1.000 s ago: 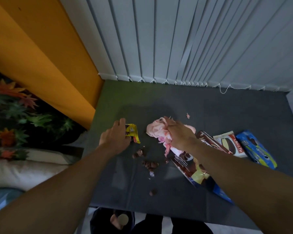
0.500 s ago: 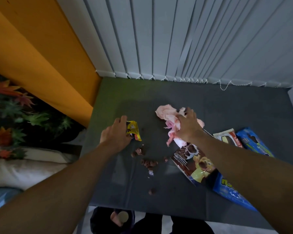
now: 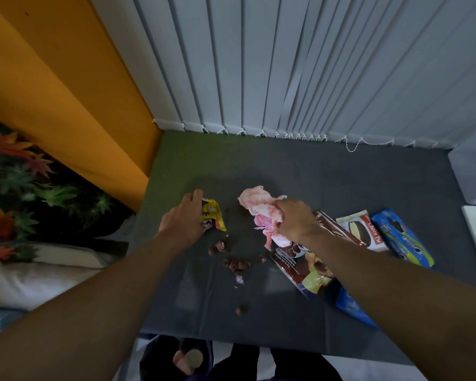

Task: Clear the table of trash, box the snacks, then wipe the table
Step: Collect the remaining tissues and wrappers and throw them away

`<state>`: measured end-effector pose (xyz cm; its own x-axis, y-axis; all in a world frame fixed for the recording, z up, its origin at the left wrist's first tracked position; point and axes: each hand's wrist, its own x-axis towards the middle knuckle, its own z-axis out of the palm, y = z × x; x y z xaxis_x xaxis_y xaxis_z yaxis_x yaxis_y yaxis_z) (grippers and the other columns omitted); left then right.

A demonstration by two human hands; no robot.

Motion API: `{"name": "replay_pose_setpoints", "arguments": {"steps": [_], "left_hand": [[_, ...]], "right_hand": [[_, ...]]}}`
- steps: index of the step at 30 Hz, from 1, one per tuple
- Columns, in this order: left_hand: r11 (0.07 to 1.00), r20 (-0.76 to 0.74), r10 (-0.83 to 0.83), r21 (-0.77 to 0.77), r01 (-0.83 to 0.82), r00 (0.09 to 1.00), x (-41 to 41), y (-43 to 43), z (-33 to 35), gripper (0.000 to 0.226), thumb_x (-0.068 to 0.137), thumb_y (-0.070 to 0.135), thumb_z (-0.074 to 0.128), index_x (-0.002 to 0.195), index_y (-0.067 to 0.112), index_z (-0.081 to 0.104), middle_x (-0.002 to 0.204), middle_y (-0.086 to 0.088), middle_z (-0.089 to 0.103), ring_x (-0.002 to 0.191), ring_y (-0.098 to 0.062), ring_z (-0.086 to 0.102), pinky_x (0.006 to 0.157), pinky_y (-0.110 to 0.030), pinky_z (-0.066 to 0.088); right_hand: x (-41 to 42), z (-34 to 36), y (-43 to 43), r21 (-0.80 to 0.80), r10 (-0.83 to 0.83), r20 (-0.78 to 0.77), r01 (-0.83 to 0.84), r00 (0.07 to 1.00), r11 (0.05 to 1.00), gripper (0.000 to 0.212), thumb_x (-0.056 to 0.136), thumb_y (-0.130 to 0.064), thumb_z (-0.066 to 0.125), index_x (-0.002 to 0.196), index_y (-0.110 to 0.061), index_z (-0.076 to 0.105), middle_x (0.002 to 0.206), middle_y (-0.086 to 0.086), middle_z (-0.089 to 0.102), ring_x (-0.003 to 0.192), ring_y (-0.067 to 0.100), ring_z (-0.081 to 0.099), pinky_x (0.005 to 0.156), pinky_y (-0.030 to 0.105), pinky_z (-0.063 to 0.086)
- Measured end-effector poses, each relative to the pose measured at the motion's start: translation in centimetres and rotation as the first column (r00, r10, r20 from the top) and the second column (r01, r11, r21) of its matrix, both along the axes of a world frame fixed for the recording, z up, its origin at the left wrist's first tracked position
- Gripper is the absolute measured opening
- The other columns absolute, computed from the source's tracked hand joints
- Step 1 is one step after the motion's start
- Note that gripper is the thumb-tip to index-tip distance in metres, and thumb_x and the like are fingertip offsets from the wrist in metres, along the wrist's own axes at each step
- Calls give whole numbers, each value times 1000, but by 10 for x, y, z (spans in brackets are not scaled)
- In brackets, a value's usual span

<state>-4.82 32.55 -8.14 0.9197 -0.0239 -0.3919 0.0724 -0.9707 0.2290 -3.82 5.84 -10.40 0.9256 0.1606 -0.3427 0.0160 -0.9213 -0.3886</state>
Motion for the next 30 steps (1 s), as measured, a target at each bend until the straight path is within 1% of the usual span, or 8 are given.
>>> {"name": "replay_pose_setpoints", "arguments": {"steps": [6, 11, 14, 16, 19, 23, 27, 30], "left_hand": [[999, 21, 32, 11, -32, 999, -2, -2, 16, 72, 82, 35, 75, 136, 19, 30, 133, -7, 48, 114, -39, 59, 81, -45, 47], [998, 53, 62, 2, -62, 997, -2, -3, 31, 75, 81, 35, 77, 136, 17, 30, 132, -7, 46, 113, -37, 59, 75, -42, 43], [998, 75, 64, -16, -63, 995, 2, -4, 39, 76, 81, 35, 78, 137, 17, 29, 130, -7, 45, 113, -36, 59, 77, -43, 44], [997, 94, 67, -32, -65, 993, 5, -6, 41, 77, 80, 34, 79, 137, 16, 30, 129, -7, 45, 111, -35, 59, 75, -42, 45], [997, 118, 64, -59, -57, 991, 9, -12, 42, 78, 79, 31, 80, 137, 16, 30, 128, -7, 45, 109, -36, 60, 73, -41, 44], [998, 112, 41, -60, -34, 993, 13, -20, 37, 83, 79, 26, 79, 141, 16, 26, 132, -8, 42, 112, -38, 60, 73, -42, 44], [999, 67, 19, -33, -17, 998, 12, -23, 28, 90, 81, 27, 76, 148, 15, 18, 137, -10, 38, 115, -40, 57, 76, -44, 45], [999, 56, 26, -23, -25, 998, 9, -19, 22, 85, 82, 26, 74, 146, 14, 20, 134, -11, 39, 112, -40, 58, 74, -43, 44]], "right_hand": [[-1, 20, -1, 12, -19, 66, 19, 998, 1000, 33, 82, -21, 74, 114, -17, 67, 108, 10, 71, 100, 32, 66, 86, 37, 53], [5, 37, -10, 48, -107, 139, 102, 984, 994, 22, 81, -24, 73, 100, -16, 68, 99, 10, 70, 94, 34, 66, 79, 37, 51], [8, 47, -19, 50, -159, 188, 152, 969, 987, 26, 80, -20, 74, 104, -16, 68, 103, 10, 69, 97, 33, 64, 83, 38, 51], [8, 50, -25, 49, -180, 207, 173, 962, 984, 27, 80, -19, 74, 106, -15, 68, 104, 10, 68, 97, 33, 64, 85, 39, 51], [7, 52, -31, 54, -216, 227, 209, 950, 976, 30, 80, -18, 74, 109, -14, 68, 105, 10, 67, 97, 31, 64, 85, 37, 50], [-1, 45, -34, 62, -236, 193, 228, 953, 972, 33, 78, -16, 76, 110, -12, 66, 107, 10, 63, 97, 29, 61, 85, 35, 48], [-6, 31, -26, 72, -197, 140, 188, 970, 979, 32, 78, -17, 78, 108, -11, 67, 106, 9, 64, 98, 27, 61, 83, 32, 47], [-6, 18, -15, 79, -162, 75, 156, 984, 985, 34, 79, -21, 78, 109, -12, 66, 109, 6, 64, 99, 25, 63, 86, 32, 49]]}}
